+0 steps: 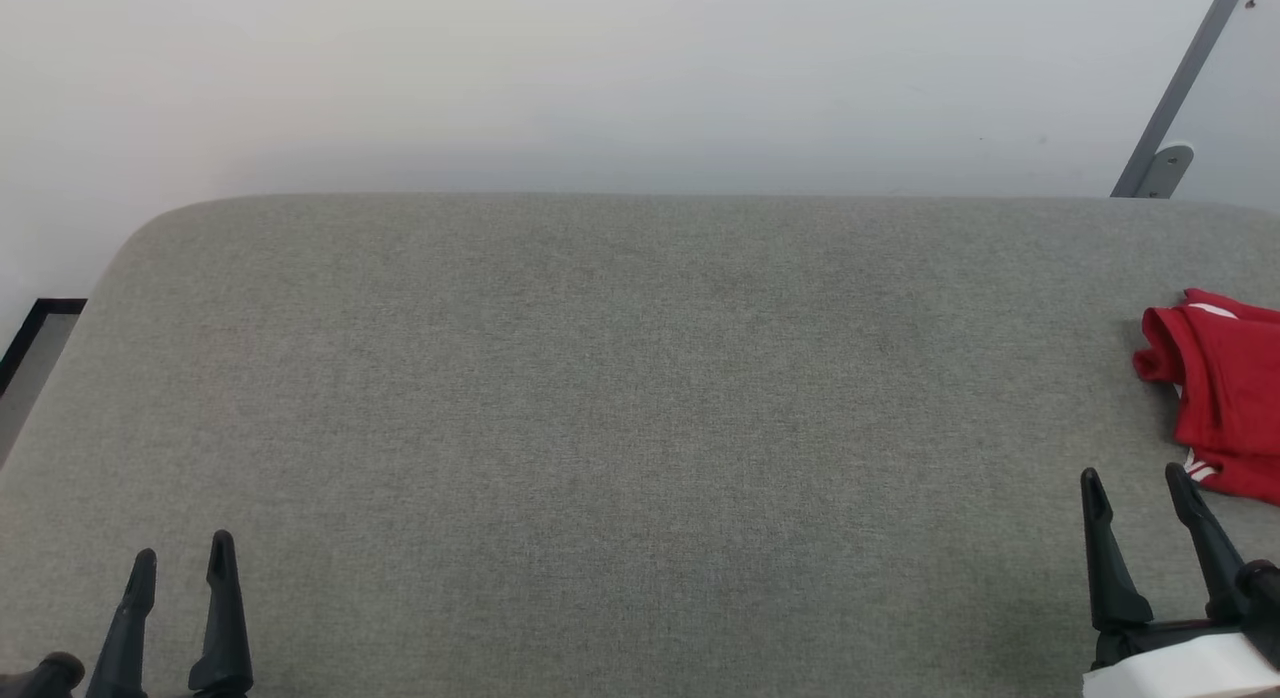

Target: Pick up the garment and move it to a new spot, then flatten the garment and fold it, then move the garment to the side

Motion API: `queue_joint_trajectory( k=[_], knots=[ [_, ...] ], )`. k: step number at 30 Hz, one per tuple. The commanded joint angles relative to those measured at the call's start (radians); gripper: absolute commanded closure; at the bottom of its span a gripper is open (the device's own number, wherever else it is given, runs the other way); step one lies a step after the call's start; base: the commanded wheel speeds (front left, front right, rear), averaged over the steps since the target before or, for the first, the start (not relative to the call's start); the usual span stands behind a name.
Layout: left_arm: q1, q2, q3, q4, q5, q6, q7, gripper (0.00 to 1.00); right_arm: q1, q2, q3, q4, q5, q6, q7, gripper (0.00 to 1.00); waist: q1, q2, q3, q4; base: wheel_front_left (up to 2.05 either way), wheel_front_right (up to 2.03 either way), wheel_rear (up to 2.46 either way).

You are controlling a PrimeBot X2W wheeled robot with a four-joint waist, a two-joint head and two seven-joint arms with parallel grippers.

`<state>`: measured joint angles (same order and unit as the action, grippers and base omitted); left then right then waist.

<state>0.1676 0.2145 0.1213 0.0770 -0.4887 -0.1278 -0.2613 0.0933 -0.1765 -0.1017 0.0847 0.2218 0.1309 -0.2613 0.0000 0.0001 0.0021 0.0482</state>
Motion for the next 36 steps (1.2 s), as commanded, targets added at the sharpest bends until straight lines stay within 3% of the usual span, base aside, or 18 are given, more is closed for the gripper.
queue_joint_trajectory(
  k=[1,13,14,17,36],
  knots=[
    [0.003,-0.001,-0.001,0.003,0.007,-0.003,-0.004,0.0,0.012,0.004,0.002,0.0,0.0,0.0,-0.004,0.0,0.0,-0.0001,0.0,0.002,0.0,0.0,0.0],
    [0.002,-0.013,0.034,-0.013,0.031,-0.003,-0.005,0.0,0.009,0.0,0.025,0.018,0.009,0.0,-0.004,0.0,0.0,-0.0001,-0.004,0.01,0.0,0.0,0.0],
    [0.0,-0.02,0.034,-0.011,0.027,0.0,0.0,1.0,0.003,0.003,0.026,0.018,0.005,0.0,0.0,1.0,0.0,-0.0001,-0.004,0.01,0.0,0.0,0.0],
    [0.003,-0.034,0.028,0.017,0.02,0.0,0.004,1.0,0.006,0.016,0.033,0.043,0.006,0.0,0.002,1.0,0.0,-0.0001,-0.004,0.01,0.0,0.0,0.0],
    [-0.068,-0.065,0.02,0.052,-0.261,-0.001,0.095,1.0,-0.047,0.042,0.021,0.071,0.346,0.0,0.094,1.0,0.0,-0.0001,-0.003,0.001,0.0,0.0,0.0]
  ],
)
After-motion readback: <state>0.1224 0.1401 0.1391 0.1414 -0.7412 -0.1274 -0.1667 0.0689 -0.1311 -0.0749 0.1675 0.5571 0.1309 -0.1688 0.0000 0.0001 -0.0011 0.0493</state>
